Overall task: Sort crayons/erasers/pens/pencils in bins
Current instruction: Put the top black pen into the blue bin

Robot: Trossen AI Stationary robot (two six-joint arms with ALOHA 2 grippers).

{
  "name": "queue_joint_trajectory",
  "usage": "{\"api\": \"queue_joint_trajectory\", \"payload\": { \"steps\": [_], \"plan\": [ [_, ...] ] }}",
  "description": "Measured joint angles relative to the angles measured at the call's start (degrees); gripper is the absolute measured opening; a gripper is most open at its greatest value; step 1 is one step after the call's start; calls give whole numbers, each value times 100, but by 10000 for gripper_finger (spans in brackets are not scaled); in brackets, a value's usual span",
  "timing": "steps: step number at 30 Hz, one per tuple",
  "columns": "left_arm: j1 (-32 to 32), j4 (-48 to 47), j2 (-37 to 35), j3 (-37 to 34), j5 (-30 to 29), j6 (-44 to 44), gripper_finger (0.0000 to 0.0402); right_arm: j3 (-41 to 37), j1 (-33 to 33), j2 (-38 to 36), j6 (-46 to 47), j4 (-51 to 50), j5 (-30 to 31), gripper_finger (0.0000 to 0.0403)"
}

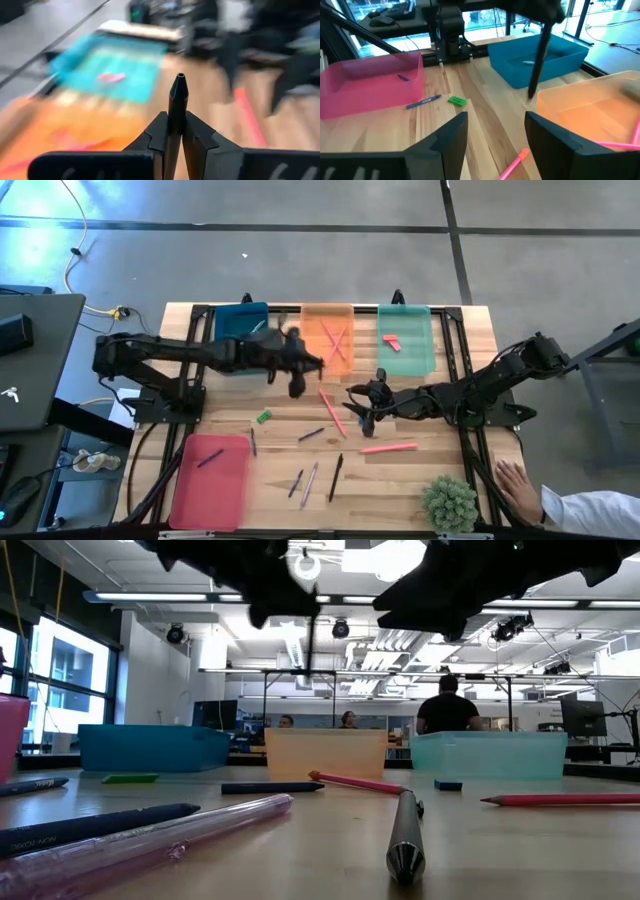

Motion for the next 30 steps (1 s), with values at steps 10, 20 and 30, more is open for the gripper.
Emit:
{"api": "queue_joint_trajectory", "payload": {
  "steps": [10,20,30],
  "plan": [
    [1522,-2358,-1245,4,-1361,-16,23,0,0,0,107,-128,0,190],
    [2822,-4056,-1298,4,-1390,-522,23,0,0,0,107,-134,0,190],
    [3048,-4865,-558,2,-1279,-742,24,0,0,0,135,-134,-2,190]
  ]
}}
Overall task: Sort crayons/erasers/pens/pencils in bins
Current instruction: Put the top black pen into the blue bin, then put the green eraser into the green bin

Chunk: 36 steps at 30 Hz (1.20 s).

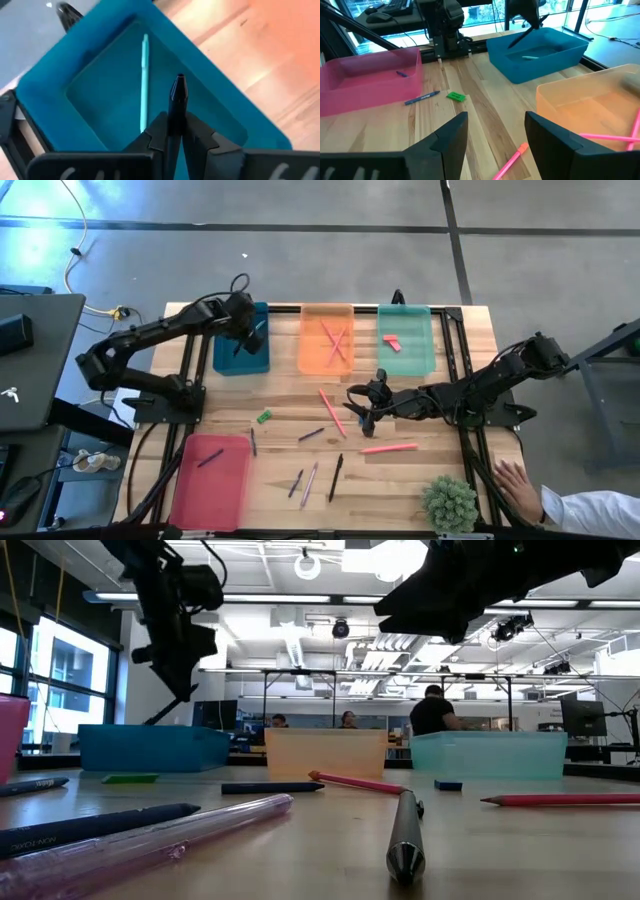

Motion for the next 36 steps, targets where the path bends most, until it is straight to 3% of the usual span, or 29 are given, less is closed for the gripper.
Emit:
{"api": "queue_joint_trajectory", "payload": {
  "steps": [10,26,31,36],
  "plan": [
    [-2,63,445,0,-209,150,45,0,0,0,13,-2,0,190],
    [-2,45,399,128,-605,421,145,0,0,0,13,-2,0,190],
    [-2,-203,397,636,-232,457,168,0,0,0,-24,-2,0,190],
    [-72,-718,393,1118,531,455,183,0,0,0,-33,-2,-2,190]
  ]
}}
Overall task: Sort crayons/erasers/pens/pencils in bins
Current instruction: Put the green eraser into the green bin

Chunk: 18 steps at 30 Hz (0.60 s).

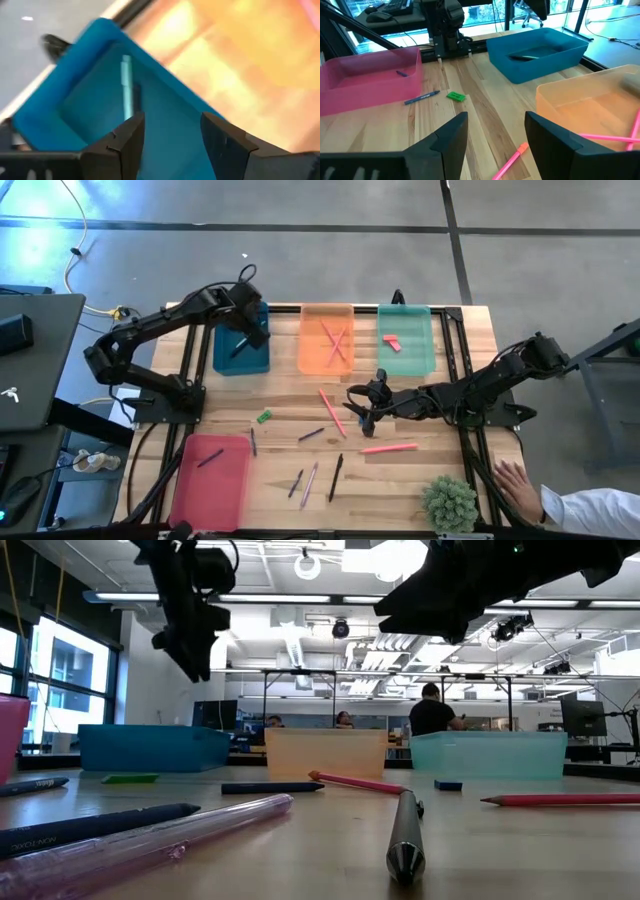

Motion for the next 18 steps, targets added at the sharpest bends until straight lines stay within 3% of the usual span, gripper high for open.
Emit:
{"api": "queue_joint_trajectory", "payload": {
  "steps": [7,18],
  "plan": [
    [-322,-969,-29,39,850,-288,188,0,1,0,-15,0,2,190],
    [-1938,-865,-51,-483,844,-976,189,0,0,0,-9,-2,2,190]
  ]
}}
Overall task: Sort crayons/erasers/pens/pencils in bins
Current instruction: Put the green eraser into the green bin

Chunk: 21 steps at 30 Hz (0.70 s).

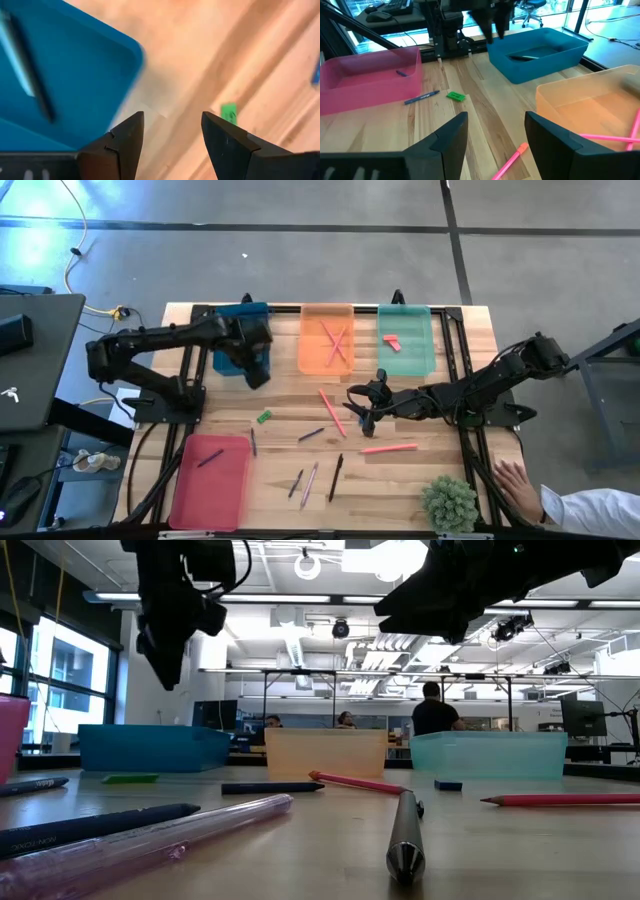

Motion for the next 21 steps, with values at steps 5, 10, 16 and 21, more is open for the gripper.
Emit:
{"api": "queue_joint_trajectory", "payload": {
  "steps": [5,10,16,21],
  "plan": [
    [-744,37,0,-241,-20,-575,189,0,0,0,0,2,0,190],
    [-1484,316,0,-465,-20,-1299,188,0,1,0,-36,1,0,190],
    [-2173,1104,1,-812,2,-1954,188,0,0,0,-57,0,0,190],
    [-2452,1634,13,-1111,5,-2376,189,0,1,0,-60,1,0,190]
  ]
}}
